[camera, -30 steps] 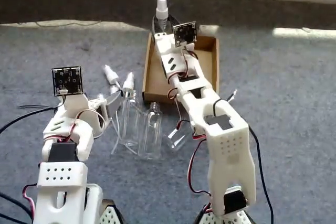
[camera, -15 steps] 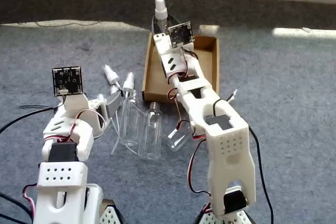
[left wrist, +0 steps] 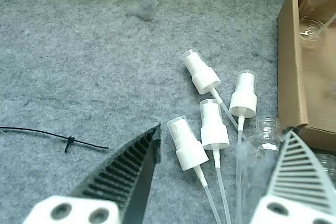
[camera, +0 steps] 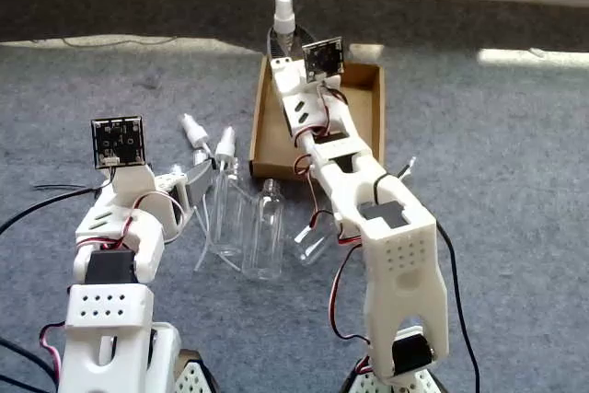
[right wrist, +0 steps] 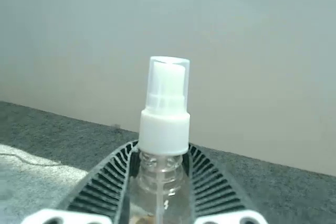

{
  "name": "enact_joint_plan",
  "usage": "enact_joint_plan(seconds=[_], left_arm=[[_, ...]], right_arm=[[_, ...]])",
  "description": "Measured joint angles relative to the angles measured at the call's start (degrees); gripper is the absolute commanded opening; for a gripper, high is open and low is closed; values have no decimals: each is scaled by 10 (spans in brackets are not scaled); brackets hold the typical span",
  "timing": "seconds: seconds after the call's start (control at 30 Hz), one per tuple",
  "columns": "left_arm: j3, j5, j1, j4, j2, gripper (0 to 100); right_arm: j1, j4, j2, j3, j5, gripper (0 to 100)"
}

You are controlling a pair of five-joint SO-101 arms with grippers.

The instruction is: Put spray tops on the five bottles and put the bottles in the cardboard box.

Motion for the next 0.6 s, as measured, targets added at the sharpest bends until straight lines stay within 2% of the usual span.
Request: enact_joint_plan(seconds=[0.1, 0.6], left_arm=[[0, 0, 0, 0, 0, 322], [0, 0, 0, 0, 0, 322]], right_arm=[[0, 13, -1, 2, -4, 217], [0, 16, -1, 3, -4, 221]])
